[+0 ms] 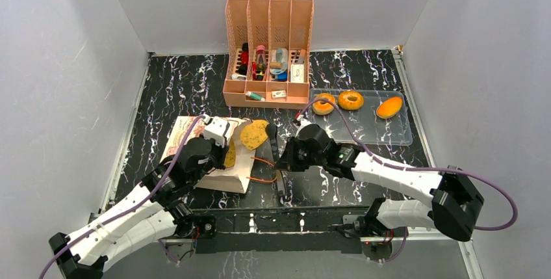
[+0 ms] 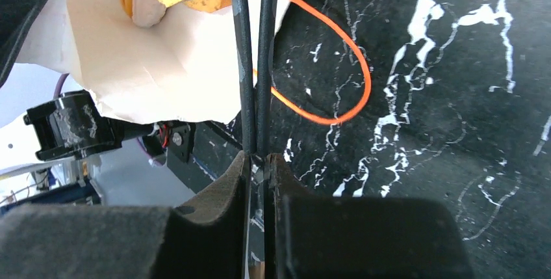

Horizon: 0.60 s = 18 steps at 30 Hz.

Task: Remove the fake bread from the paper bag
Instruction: Take out the fake bread from the paper bag, then place the fake bread in the container.

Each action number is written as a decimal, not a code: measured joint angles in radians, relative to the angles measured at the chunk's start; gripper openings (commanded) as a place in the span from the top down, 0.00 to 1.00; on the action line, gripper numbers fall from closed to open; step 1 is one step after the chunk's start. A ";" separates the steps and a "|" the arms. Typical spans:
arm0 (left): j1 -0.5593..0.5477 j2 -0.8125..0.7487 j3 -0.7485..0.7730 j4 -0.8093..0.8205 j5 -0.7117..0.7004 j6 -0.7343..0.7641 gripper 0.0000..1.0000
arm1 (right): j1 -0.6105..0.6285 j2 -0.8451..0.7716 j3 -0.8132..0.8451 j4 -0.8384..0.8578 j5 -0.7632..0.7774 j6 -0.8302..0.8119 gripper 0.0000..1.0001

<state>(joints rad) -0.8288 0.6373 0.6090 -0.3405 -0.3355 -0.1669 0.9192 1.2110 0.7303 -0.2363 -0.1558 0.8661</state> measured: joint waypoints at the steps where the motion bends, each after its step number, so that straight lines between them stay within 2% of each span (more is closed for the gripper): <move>1: 0.000 0.005 0.000 0.002 -0.005 -0.001 1.00 | -0.005 -0.012 -0.005 -0.006 0.011 0.000 1.00; 10: 0.000 0.029 0.004 0.013 -0.024 -0.006 1.00 | -0.072 -0.143 -0.042 -0.108 0.129 0.031 1.00; 18: 0.000 0.010 0.004 0.020 -0.023 -0.008 1.00 | -0.288 -0.177 -0.061 -0.166 0.158 0.027 1.00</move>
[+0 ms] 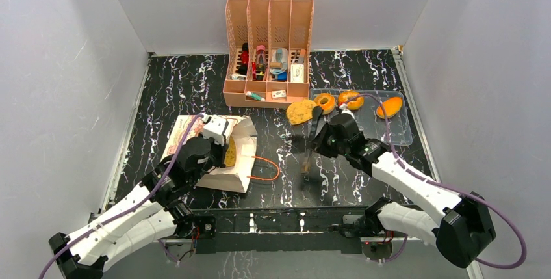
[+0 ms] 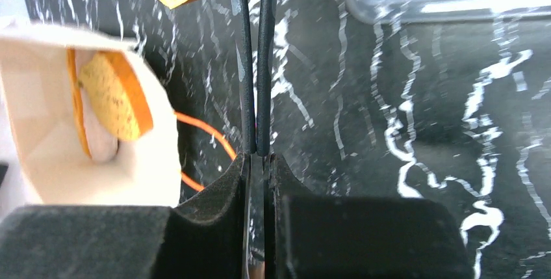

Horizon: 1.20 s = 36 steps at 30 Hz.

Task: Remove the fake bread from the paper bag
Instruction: Place the fake bread in the container.

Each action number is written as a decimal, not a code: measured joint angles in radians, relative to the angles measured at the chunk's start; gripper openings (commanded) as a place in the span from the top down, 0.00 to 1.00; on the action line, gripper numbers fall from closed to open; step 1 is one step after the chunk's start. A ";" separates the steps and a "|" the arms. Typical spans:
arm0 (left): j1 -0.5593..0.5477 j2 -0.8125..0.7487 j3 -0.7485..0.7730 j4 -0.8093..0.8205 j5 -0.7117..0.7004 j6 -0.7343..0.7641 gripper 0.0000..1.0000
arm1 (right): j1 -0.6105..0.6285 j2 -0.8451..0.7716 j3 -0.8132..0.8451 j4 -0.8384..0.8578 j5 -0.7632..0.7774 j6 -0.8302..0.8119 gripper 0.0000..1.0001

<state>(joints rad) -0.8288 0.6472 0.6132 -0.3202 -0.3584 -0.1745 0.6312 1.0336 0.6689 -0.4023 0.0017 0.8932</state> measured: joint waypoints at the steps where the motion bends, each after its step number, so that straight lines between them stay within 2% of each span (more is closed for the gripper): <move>1: 0.000 -0.003 0.000 0.000 0.000 -0.001 1.00 | -0.026 -0.002 -0.003 0.000 0.000 -0.001 1.00; 7: 0.000 -0.016 0.000 0.010 0.015 -0.001 1.00 | -0.216 -0.027 -0.013 -0.025 -0.006 -0.019 1.00; 18: 0.000 -0.016 0.000 0.037 0.056 0.000 1.00 | -0.449 -0.086 -0.080 -0.077 -0.013 -0.028 1.00; 31: 0.000 0.034 0.000 0.067 0.109 0.035 1.00 | -0.581 -0.058 -0.145 -0.082 -0.032 -0.019 1.00; 34: 0.000 0.037 0.000 0.070 0.112 0.047 1.00 | -0.606 -0.035 -0.156 -0.053 -0.040 -0.017 0.93; 36: 0.000 0.038 0.000 0.072 0.112 0.053 1.00 | -0.625 -0.011 -0.163 -0.042 -0.053 -0.013 0.81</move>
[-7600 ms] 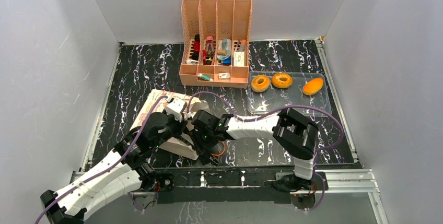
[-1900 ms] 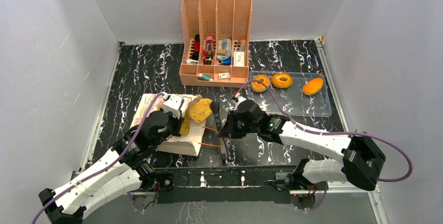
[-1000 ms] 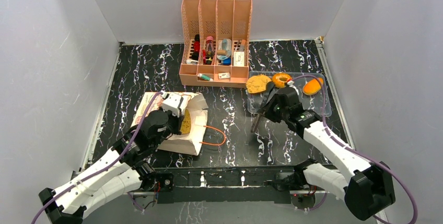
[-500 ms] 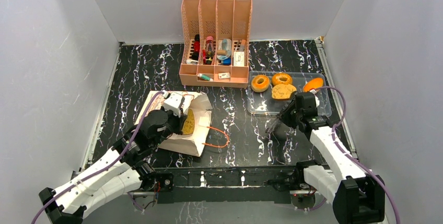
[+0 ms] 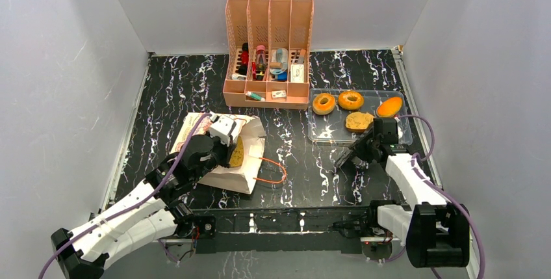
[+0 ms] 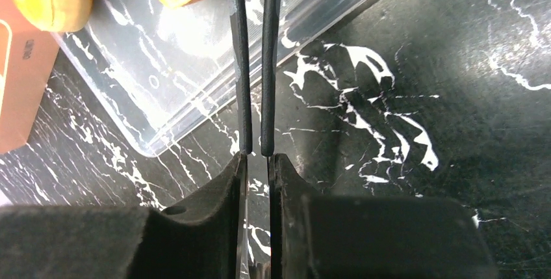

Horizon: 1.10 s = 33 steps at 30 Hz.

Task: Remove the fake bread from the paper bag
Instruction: Place the fake bread in the container.

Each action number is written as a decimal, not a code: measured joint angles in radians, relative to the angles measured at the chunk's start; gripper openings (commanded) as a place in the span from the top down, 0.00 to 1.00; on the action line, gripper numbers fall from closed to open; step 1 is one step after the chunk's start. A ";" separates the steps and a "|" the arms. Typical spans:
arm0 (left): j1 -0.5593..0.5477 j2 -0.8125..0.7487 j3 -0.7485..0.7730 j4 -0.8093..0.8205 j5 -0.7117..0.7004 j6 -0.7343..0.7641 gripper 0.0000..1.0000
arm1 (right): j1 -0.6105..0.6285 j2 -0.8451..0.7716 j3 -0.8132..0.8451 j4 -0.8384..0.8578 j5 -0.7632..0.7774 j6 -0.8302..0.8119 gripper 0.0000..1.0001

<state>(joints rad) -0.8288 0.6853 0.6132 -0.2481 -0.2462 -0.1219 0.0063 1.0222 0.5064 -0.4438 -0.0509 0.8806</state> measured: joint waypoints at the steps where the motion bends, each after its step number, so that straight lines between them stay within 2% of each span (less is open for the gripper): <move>1: 0.000 0.000 0.000 0.001 0.000 0.003 1.00 | -0.012 0.012 0.000 0.005 -0.007 0.003 0.76; 3: 0.000 0.000 0.000 0.002 0.000 0.008 1.00 | -0.031 0.025 -0.003 0.017 -0.017 0.008 0.67; 6: 0.000 0.000 0.000 0.001 0.000 0.012 1.00 | -0.051 0.034 -0.015 0.038 -0.035 0.014 0.65; 14: 0.000 -0.003 0.000 0.000 0.000 0.016 1.00 | -0.066 0.012 -0.039 0.061 -0.064 0.018 0.66; 21: 0.000 -0.010 0.002 -0.014 0.000 0.015 1.00 | -0.068 -0.100 -0.063 0.038 -0.064 0.024 0.67; 28: 0.000 -0.018 0.010 -0.029 0.030 0.024 1.00 | -0.067 -0.278 -0.060 -0.010 -0.070 0.018 0.70; 33: 0.000 -0.034 0.017 -0.037 0.061 0.034 1.00 | -0.043 -0.300 -0.043 -0.024 -0.092 -0.009 0.76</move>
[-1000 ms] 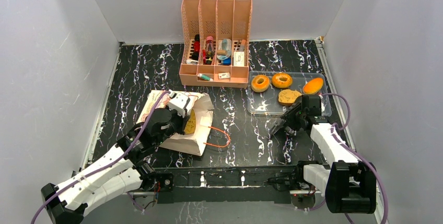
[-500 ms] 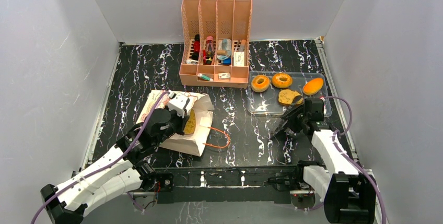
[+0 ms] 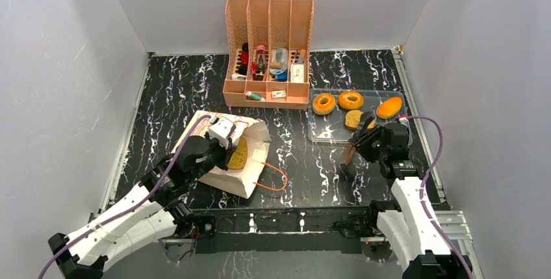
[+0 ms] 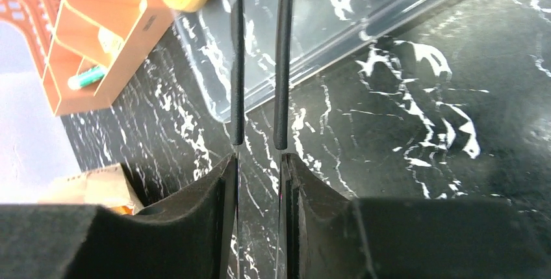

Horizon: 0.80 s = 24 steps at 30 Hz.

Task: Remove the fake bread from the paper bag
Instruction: Place the fake bread in the container.

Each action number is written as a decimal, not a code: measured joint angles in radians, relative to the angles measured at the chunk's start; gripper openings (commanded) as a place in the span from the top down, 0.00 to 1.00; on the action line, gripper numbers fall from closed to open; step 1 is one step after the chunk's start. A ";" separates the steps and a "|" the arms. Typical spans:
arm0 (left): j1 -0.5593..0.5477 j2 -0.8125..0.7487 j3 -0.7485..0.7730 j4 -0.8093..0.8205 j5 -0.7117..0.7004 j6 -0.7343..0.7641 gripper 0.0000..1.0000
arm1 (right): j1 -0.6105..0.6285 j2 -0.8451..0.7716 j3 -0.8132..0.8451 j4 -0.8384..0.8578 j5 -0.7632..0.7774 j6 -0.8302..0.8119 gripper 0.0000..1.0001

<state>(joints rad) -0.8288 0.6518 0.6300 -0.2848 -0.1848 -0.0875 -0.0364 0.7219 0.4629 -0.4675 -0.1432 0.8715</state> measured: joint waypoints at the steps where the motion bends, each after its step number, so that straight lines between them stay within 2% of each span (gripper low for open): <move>1: 0.000 -0.004 0.000 0.000 0.006 0.002 1.00 | 0.008 0.000 0.006 -0.002 -0.008 -0.010 0.76; 9: 0.000 -0.007 0.017 -0.004 0.040 0.006 1.00 | 0.119 0.027 0.099 -0.004 -0.050 -0.100 0.75; 20: 0.000 0.024 0.038 -0.018 0.050 0.021 1.00 | 0.148 0.083 0.104 -0.003 -0.111 -0.159 0.83; 24: 0.000 0.043 0.047 -0.018 0.053 0.041 1.00 | 0.261 0.122 0.131 -0.017 -0.120 -0.195 0.83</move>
<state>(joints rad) -0.8288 0.6949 0.6765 -0.3027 -0.1322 -0.0463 0.2249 0.8440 0.5938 -0.4843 -0.2634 0.6769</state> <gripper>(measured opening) 0.009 0.211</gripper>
